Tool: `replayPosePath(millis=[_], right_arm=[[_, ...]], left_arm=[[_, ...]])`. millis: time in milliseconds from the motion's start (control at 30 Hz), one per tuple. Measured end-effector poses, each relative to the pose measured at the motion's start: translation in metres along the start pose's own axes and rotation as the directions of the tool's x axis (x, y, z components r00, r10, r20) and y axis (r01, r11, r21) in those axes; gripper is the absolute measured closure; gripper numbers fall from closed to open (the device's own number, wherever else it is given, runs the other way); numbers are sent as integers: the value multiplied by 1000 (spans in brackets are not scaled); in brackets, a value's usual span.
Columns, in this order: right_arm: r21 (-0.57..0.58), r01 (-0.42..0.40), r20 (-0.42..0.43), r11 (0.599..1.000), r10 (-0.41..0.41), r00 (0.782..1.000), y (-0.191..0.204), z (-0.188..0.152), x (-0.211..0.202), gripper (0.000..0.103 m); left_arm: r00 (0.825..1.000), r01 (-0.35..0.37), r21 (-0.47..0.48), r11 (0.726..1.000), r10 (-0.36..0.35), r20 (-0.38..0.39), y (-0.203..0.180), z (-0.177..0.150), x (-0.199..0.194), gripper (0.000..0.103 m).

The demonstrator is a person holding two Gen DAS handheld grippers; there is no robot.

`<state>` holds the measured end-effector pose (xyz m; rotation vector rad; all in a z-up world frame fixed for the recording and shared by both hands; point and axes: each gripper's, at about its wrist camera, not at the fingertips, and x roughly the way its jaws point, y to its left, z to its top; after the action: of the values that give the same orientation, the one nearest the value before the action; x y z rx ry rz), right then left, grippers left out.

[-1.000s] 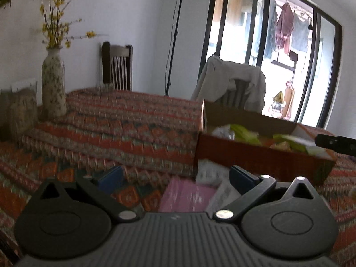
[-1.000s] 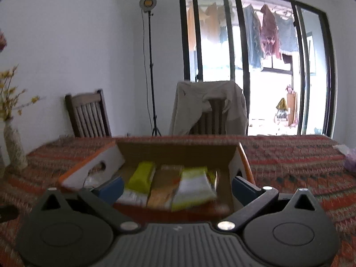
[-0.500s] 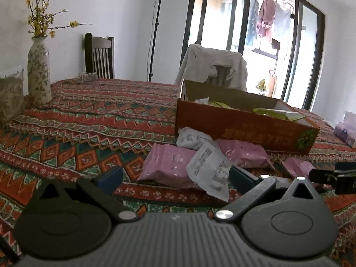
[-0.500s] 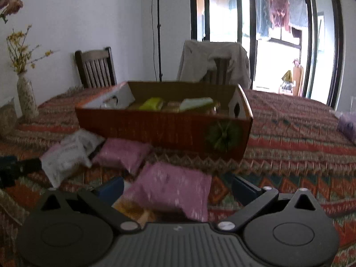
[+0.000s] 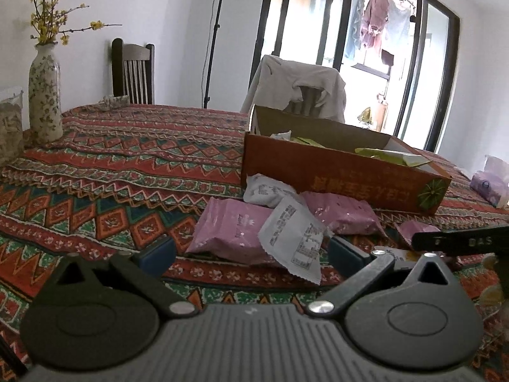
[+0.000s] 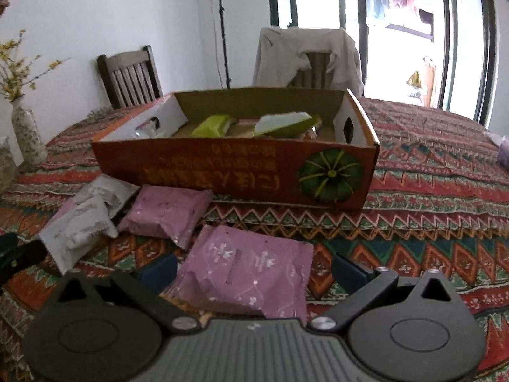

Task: Organize snacks
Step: 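Grasp the pink wrapped cake with the right gripper while left grasps a white wrapper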

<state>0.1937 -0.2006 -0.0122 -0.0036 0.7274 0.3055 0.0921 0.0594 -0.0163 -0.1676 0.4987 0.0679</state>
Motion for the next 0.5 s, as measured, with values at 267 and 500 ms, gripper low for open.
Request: replayPosePath(millis=[267, 500], right_arm=[[-5, 1, -7, 1000, -1, 1000, 4, -5, 9, 7], [4, -10, 30, 1000, 10, 1000, -1, -7, 1, 32]], left_arm=[[1000, 10, -16, 1000, -10, -12, 3, 0, 3, 0], [1000, 5, -15, 1000, -6, -12, 2, 0, 3, 0]])
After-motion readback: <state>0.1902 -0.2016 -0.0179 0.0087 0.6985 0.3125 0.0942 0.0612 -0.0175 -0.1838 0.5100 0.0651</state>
